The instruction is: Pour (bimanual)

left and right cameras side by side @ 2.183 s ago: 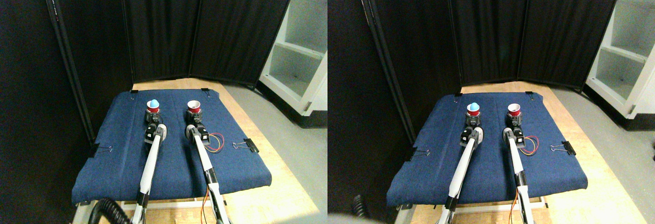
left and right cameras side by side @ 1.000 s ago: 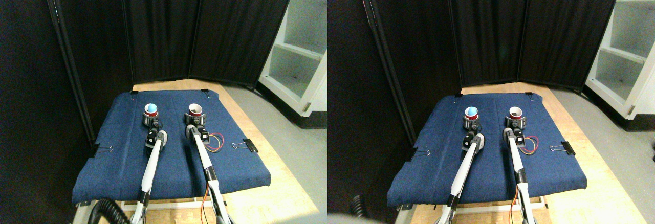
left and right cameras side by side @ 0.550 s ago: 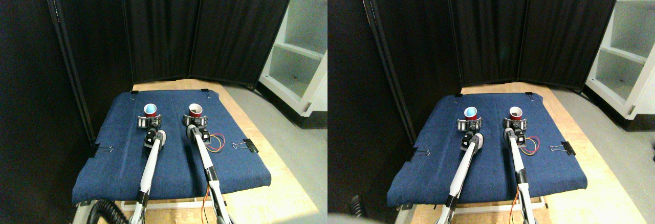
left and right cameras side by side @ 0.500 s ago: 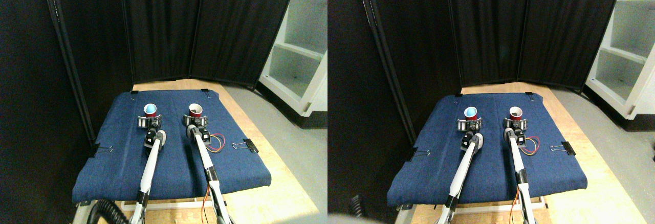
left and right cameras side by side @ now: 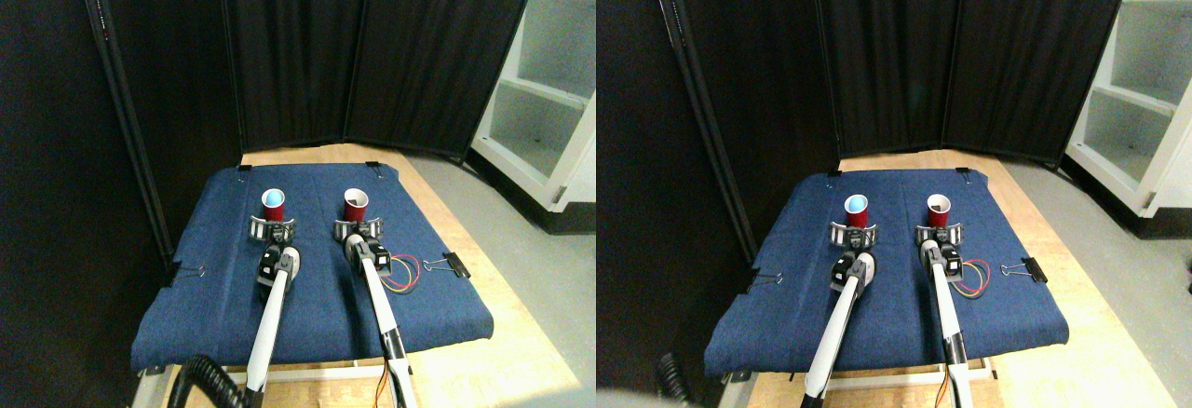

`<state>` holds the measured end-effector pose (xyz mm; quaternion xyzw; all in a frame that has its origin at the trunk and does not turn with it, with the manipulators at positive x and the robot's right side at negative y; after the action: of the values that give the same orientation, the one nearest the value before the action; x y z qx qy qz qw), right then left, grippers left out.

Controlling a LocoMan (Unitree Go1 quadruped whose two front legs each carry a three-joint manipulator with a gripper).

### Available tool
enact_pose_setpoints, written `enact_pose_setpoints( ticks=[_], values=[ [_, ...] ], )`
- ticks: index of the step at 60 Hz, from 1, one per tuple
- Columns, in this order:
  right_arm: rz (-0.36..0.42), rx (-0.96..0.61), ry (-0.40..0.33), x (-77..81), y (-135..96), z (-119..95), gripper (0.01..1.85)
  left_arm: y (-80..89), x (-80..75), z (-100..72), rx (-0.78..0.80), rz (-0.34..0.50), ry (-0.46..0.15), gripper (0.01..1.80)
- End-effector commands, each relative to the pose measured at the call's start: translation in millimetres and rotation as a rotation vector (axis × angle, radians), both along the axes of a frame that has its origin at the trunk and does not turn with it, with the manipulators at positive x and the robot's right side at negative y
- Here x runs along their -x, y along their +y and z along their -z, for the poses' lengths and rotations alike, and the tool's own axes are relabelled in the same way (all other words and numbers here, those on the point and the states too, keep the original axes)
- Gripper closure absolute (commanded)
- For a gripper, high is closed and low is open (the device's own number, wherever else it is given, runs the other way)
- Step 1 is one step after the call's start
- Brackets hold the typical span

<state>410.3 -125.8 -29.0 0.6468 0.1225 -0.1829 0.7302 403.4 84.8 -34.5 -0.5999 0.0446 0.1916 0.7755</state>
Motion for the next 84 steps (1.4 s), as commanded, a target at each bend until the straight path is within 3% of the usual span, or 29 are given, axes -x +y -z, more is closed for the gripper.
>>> enact_pose_setpoints(
  ticks=[1,9,20,29,34,41,49,64,70,78,84],
  values=[
    [0.003,0.022,-0.049,2.9,-1.5,-9.2,0.59,-1.5,9.1,-3.7,-0.027,0.036,0.011,0.57],
    [-0.018,0.019,-0.053,10.8,-5.0,-8.3,0.48,3.1,18.5,-8.4,-0.046,0.059,0.005,0.5],
    [-0.043,0.03,-0.096,24.1,-8.6,-9.4,0.53,10.7,32.7,-17.4,-0.067,0.092,-0.028,0.56],
    [-0.06,0.07,-0.115,37.9,-8.3,-16.1,0.54,19.5,44.8,-28.6,-0.165,0.173,-0.059,0.59],
    [-0.069,0.074,-0.13,44.0,-6.1,-20.5,0.62,24.2,49.2,-33.8,-0.243,0.22,-0.086,0.62],
    [-0.108,0.133,-0.156,50.6,-5.1,-27.6,0.77,29.9,55.1,-42.0,-0.329,0.276,-0.117,0.85],
    [-0.129,0.217,-0.164,55.9,-2.6,-35.8,0.71,33.9,61.3,-50.5,-0.47,0.341,-0.16,0.87],
    [-0.215,0.372,-0.221,64.2,3.6,-51.3,0.87,31.1,73.3,-67.5,-0.67,0.465,-0.229,1.14],
    [-0.277,0.476,-0.267,68.2,6.1,-57.4,0.96,28.6,79.6,-74.5,-0.788,0.508,-0.247,1.15],
    [-0.281,0.463,-0.29,73.5,10.3,-65.4,1.12,24.3,86.5,-81.5,-0.899,0.558,-0.267,1.13],
    [-0.325,0.479,-0.334,77.0,13.6,-70.8,1.25,20.9,90.4,-85.6,-1.039,0.632,-0.319,1.11]
  ],
)
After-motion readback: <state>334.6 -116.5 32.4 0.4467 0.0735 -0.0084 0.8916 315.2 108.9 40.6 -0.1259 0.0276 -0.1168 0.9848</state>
